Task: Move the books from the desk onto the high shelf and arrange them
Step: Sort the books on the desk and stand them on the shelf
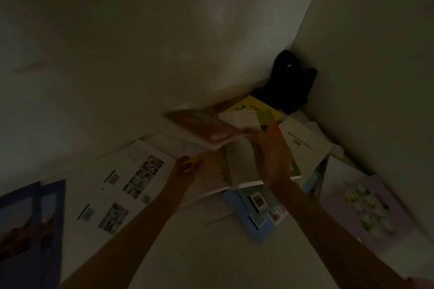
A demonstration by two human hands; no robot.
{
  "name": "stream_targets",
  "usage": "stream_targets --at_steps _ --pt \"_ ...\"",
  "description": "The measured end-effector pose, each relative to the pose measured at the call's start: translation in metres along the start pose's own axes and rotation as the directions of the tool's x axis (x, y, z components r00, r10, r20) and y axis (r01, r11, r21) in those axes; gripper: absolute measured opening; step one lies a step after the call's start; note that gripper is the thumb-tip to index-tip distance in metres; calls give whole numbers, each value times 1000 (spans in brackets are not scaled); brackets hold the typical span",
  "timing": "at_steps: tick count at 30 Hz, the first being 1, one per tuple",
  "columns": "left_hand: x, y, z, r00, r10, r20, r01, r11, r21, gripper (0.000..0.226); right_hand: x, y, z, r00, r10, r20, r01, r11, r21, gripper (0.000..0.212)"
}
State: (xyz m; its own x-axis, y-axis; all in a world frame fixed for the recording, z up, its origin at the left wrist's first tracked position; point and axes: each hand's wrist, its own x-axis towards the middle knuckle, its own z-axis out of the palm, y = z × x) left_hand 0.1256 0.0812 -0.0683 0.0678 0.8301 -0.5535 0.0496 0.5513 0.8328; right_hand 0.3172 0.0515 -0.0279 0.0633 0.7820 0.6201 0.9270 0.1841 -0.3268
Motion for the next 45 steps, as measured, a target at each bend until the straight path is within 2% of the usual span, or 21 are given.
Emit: stream_targets --at_steps 2,5,7,8,10,11,13,14,15,17,19,22,27,31,33,35,36,38,41,43,45 --pt "3 14 -11 1000 -18 2 18 972 -234 34 12 -27 -16 968 246 -44 -225 933 282 13" --pt "9 27 -42 989 53 139 3 926 -378 33 19 -47 -22 808 490 328 -569 501 652 20" --pt "10 26 -56 951 188 244 -58 887 -459 35 13 -50 -14 664 493 562 -739 322 591 19" --pt "7 27 -62 956 162 245 -40 897 -440 33 5 -52 -8 589 493 640 -805 288 519 26" --pt "5 25 -75 982 152 111 -103 929 -356 24 -11 -54 3 468 600 649 -876 219 429 33" --pt "4 21 -81 982 167 84 -133 940 -314 22 -21 -50 9 459 691 559 -880 264 395 31" --pt "3 12 -95 984 158 78 -137 964 -229 26 -31 -38 17 578 750 321 -811 572 121 36" --pt "2 9 -101 987 156 49 -146 976 -158 26 -34 -34 21 634 690 350 -707 700 -100 48" --pt "4 6 -108 989 145 -9 -145 988 -54 27 -37 -35 25 623 637 455 -575 767 -286 62" --pt "10 2 -122 986 125 -114 -112 987 111 36 -41 -42 34 515 613 600 -388 790 -474 76" --pt "14 -1 -131 984 114 -134 -95 986 138 41 -39 -53 37 519 610 598 -331 789 -518 69" --pt "7 -3 -133 994 73 -78 -67 995 78 35 -30 -60 32 621 566 543 -326 816 -478 46" --pt "6 -16 -143 999 -32 -24 32 999 13 50 -21 -65 19 721 501 479 -475 861 -185 19" --pt "19 -28 -155 996 -91 1 91 991 -97 64 -24 -100 14 790 404 462 -430 901 -54 25" --pt "0 -11 -146 990 -136 33 139 984 -114 57 -30 -128 17 804 378 459 -478 870 121 5" --pt "-7 -5 -144 982 -174 76 183 975 -128 45 -33 -151 23 807 387 445 -532 805 264 27" --pt "-8 -3 -144 980 -184 81 194 970 -149 41 -36 -159 27 808 393 439 -546 780 306 28" --pt "-12 0 -146 969 -223 106 240 953 -187 40 -40 -172 35 807 385 448 -557 750 358 6" --pt "-9 -4 -148 963 -256 86 266 953 -145 28 -55 -188 45 803 326 499 -513 803 301 50" --pt "0 0 -156 973 -230 30 232 967 -102 33 -62 -194 46 807 310 502 -494 821 287 58" --pt "13 -1 -172 975 -219 30 221 967 -123 46 -55 -192 42 793 380 476 -561 758 331 46"
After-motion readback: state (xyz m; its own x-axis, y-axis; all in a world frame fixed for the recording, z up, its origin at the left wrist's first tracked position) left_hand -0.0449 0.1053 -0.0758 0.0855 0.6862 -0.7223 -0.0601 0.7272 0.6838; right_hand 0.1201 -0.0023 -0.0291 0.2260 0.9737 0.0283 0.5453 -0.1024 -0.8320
